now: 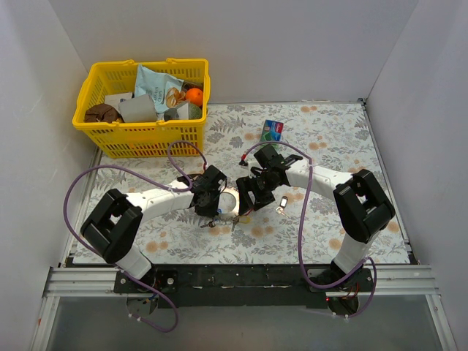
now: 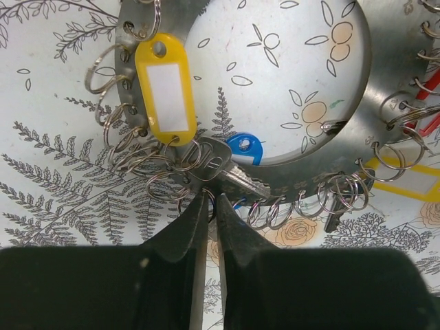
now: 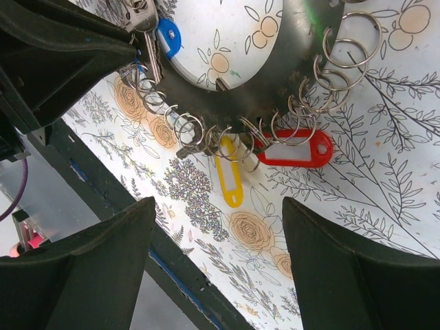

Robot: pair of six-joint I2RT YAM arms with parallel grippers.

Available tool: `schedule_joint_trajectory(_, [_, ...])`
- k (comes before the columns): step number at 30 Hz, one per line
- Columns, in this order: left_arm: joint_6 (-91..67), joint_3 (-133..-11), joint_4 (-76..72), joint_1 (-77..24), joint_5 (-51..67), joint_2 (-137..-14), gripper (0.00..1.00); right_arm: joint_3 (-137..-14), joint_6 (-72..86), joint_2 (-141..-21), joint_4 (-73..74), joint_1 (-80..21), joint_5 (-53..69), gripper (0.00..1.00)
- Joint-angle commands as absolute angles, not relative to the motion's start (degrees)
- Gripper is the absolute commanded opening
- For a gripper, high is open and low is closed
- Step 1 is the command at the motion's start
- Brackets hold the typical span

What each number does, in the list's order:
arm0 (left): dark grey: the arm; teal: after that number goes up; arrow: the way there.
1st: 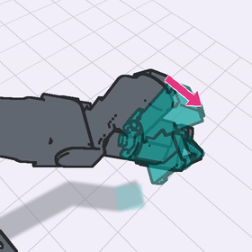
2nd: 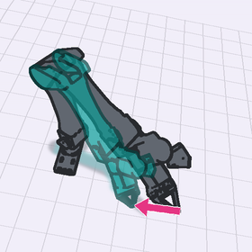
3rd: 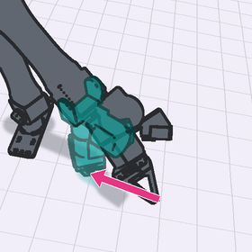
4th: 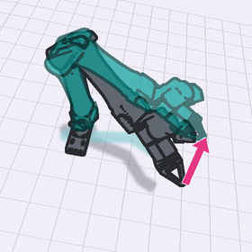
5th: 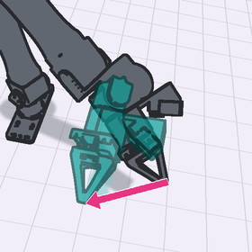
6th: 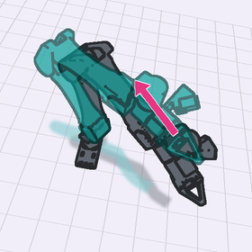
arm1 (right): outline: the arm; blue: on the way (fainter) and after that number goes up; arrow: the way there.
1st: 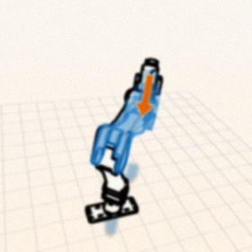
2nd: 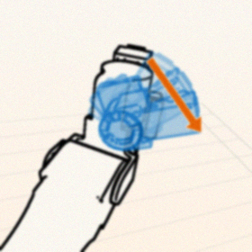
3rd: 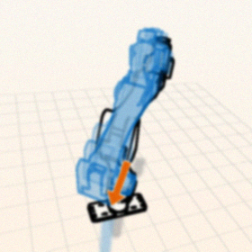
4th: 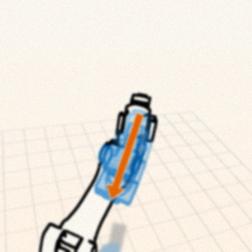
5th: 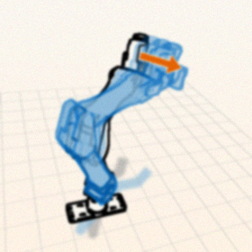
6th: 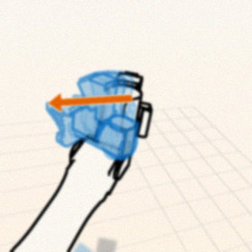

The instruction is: Put the keys on the keyring

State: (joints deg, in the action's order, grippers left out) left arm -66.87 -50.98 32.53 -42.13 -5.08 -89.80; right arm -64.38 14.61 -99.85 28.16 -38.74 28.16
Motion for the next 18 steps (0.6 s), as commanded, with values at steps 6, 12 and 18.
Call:
schedule_joint_trajectory(6, [-66.18, -52.38, 31.99, -42.45, -5.71, -90.70, 0.00, -64.95, 14.06, -99.67, 27.42, -38.94, 27.42, 0.82])
schedule_joint_trajectory(12, [-65.22, -53.79, 32.87, -42.36, -7.02, -89.30, 0.00, -65.56, 13.62, -99.32, 28.12, -38.94, 26.46, 0.82])
schedule_joint_trajectory(18, [-63.20, -57.30, 34.54, -42.36, -6.77, -88.33, 0.00, -66.18, 12.83, -97.47, 28.21, -38.94, 23.82, 0.82])
